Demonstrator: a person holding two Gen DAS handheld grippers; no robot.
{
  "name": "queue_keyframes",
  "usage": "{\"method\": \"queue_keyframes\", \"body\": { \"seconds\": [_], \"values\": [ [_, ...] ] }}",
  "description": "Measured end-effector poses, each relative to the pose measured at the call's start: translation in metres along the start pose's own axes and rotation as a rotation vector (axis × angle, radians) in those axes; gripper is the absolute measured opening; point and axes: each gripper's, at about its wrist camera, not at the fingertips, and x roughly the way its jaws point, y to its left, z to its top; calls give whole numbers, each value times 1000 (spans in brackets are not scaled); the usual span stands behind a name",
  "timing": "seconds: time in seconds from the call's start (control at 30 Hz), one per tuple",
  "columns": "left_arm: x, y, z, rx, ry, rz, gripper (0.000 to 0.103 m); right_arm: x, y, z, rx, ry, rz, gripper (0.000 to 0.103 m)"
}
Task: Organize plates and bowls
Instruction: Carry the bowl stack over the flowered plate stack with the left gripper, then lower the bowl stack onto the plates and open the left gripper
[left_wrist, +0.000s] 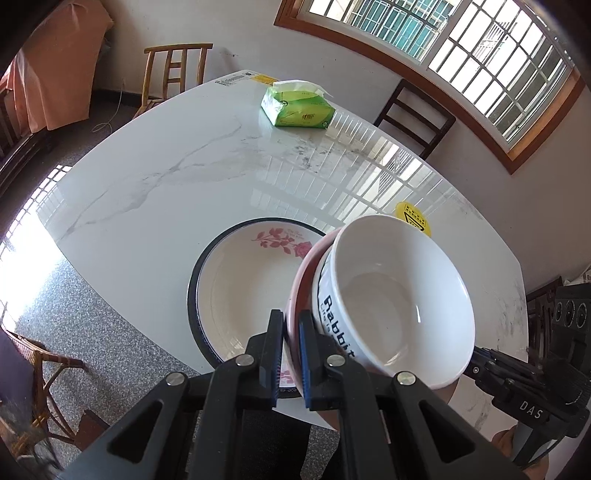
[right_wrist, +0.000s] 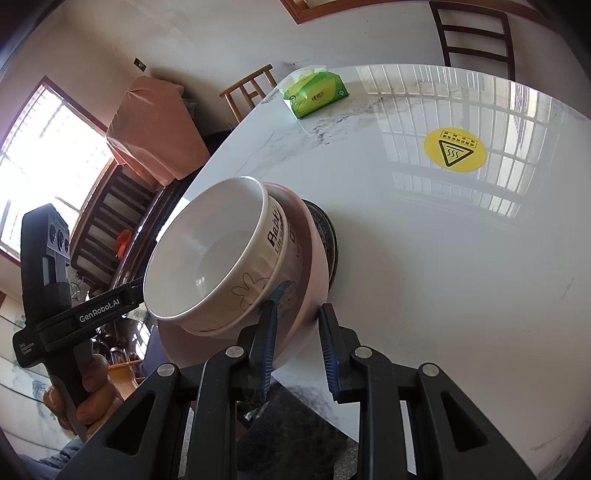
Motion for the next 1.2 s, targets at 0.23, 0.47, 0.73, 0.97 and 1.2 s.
{"method": "queue_keyframes", "body": {
  "seconds": [0.23,0.47,0.73,0.97,1.2],
  "values": [
    [10,20,11,-31,4,20,7,19,7,11,-4,18,19,24],
    [21,37,19,-52,5,36,7,43,12,23,-5,32,35,24],
    [31,46,14,-39,-27,50,7,60,11,26,-9,24,54,24],
    [27,49,2,-4,-173,97,15,64,2,19,29,15,146,26],
    [20,58,-11,-8,-293,109,27,60,-1,16,29,-63,141,47]
  ]
}}
